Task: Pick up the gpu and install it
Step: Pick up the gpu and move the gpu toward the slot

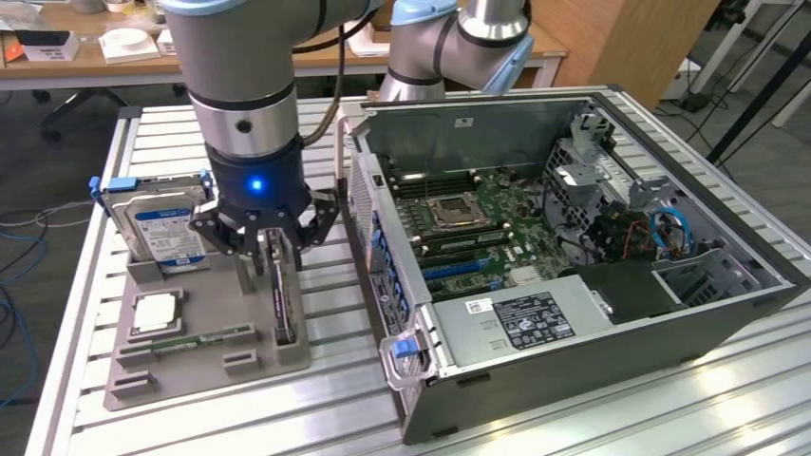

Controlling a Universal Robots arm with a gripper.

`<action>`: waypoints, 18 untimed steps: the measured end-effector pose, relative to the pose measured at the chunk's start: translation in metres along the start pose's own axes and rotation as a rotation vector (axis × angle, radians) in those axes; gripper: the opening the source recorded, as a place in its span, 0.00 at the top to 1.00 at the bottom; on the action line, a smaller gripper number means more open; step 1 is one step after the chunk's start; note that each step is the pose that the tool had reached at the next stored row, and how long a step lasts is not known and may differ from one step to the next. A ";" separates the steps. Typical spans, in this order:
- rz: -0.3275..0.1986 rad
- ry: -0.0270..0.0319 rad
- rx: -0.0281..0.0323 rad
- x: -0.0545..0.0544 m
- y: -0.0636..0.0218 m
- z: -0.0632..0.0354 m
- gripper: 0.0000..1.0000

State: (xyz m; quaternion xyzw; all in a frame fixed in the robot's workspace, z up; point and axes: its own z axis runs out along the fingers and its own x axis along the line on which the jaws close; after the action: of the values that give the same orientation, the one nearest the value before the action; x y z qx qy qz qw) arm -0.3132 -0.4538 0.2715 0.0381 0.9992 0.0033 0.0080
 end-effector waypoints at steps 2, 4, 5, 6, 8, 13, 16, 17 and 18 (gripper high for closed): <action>0.001 0.0000 0.0001 0.001 -0.0001 0.0021 0.53; 0.002 0.0000 0.0002 0.001 -0.0002 0.0043 0.53; 0.003 -0.0001 0.0003 0.001 -0.0002 0.0056 0.53; 0.004 -0.0001 0.0003 0.001 -0.0001 0.0069 0.53; 0.006 -0.0003 0.0003 0.001 -0.0002 0.0094 0.53; 0.017 -0.0008 0.0010 0.002 -0.0002 0.0151 0.53; 0.026 -0.0011 0.0012 0.003 -0.0004 0.0185 0.53; 0.028 -0.0012 0.0011 0.003 -0.0004 0.0197 0.53; 0.031 -0.0014 0.0011 0.004 -0.0005 0.0208 0.53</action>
State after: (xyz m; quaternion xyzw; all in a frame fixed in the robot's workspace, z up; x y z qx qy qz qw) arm -0.3165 -0.4539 0.2507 0.0534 0.9985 0.0028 0.0087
